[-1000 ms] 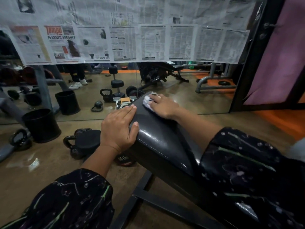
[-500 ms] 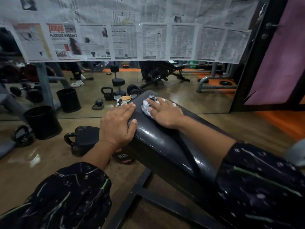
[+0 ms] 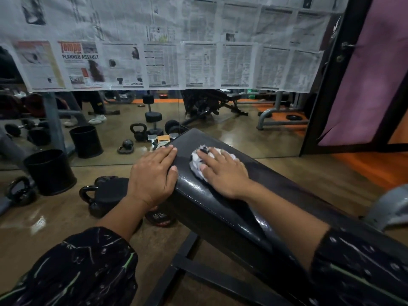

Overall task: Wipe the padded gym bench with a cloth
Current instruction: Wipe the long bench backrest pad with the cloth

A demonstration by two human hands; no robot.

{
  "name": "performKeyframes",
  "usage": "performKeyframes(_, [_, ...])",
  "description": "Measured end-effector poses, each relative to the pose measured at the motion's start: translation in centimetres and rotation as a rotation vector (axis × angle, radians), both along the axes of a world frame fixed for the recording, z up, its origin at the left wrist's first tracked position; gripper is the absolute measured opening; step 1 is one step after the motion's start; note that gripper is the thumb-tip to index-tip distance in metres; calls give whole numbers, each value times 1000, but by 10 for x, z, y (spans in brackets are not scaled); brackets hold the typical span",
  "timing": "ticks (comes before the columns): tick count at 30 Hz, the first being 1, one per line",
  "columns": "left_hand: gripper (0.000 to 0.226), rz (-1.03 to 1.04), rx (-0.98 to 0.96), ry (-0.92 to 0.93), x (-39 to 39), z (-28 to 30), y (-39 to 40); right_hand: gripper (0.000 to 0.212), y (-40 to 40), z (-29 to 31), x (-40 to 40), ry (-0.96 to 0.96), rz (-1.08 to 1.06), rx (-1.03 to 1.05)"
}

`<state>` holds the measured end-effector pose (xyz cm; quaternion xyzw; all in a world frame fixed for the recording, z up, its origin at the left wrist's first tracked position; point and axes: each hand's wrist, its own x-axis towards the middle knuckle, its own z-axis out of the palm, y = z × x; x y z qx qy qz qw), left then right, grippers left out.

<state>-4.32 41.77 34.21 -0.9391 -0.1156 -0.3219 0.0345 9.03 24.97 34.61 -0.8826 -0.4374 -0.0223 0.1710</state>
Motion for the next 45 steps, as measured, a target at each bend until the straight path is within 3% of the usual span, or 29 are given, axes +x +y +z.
performKeyframes(3, [58,1,-11,-5,-1,-1,-1,49,-28,-7,14,22,15,24])
performKeyframes(8, [57,8,-27,-28,0,-3,-3,54,-11,0,42,145,-241,-53])
performKeyframes(12, [58,16,-27,-15,-1,-1,-2,50,2,0,-11,-5,-52,-19])
performKeyframes(16, [58,15,-28,-3,-1,-1,-3,55,-39,-11,-28,-47,140,36])
performKeyframes(22, [58,26,-32,-12,-1,-2,-5,51,-18,-1,15,101,-173,-36])
performKeyframes(25, [59,34,-22,-5,-1,-1,-5,50,6,5,-12,71,-79,-28])
performKeyframes(30, [58,37,-10,-7,-2,1,-5,53,-34,-9,-34,-31,112,62])
performKeyframes(36, [59,52,-13,0,-2,0,-6,51,-4,3,-10,120,-150,7])
performKeyframes(40, [59,51,-7,7,-2,1,-6,50,17,6,-41,67,-5,31])
performKeyframes(45, [58,34,-13,-7,-1,2,-5,51,-22,-4,-31,-56,172,67])
